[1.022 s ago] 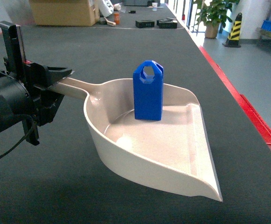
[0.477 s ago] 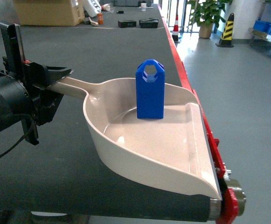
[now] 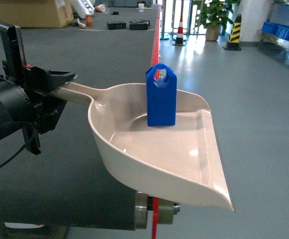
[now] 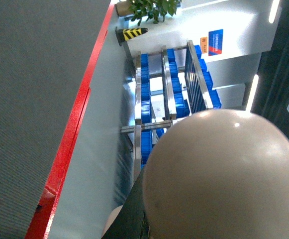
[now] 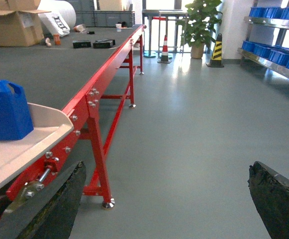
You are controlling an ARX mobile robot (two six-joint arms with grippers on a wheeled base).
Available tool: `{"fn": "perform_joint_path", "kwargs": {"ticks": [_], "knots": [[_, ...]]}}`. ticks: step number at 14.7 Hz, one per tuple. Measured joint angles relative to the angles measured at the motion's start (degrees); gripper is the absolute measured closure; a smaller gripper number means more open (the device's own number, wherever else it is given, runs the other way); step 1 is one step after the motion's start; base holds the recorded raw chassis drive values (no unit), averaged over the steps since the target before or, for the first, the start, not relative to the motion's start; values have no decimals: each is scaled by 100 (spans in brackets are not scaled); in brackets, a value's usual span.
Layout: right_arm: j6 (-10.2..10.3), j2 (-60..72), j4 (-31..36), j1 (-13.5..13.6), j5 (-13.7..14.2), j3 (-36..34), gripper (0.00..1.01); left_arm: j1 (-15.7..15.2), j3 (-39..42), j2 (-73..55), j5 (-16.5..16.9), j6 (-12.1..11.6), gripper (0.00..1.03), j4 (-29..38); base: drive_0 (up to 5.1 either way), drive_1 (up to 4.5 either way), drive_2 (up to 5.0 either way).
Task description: Place part in tray to right shelf
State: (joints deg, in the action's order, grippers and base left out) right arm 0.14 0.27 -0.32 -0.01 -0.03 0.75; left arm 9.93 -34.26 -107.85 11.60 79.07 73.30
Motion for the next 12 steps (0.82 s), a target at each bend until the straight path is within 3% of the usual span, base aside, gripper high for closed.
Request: {"fn": "perform_joint_path", "kwargs": {"ticks": [12], "knots": [[0,0,22,0,0,0,3,0,0,-2,20,2,87,11,502,-232,-232]]}}
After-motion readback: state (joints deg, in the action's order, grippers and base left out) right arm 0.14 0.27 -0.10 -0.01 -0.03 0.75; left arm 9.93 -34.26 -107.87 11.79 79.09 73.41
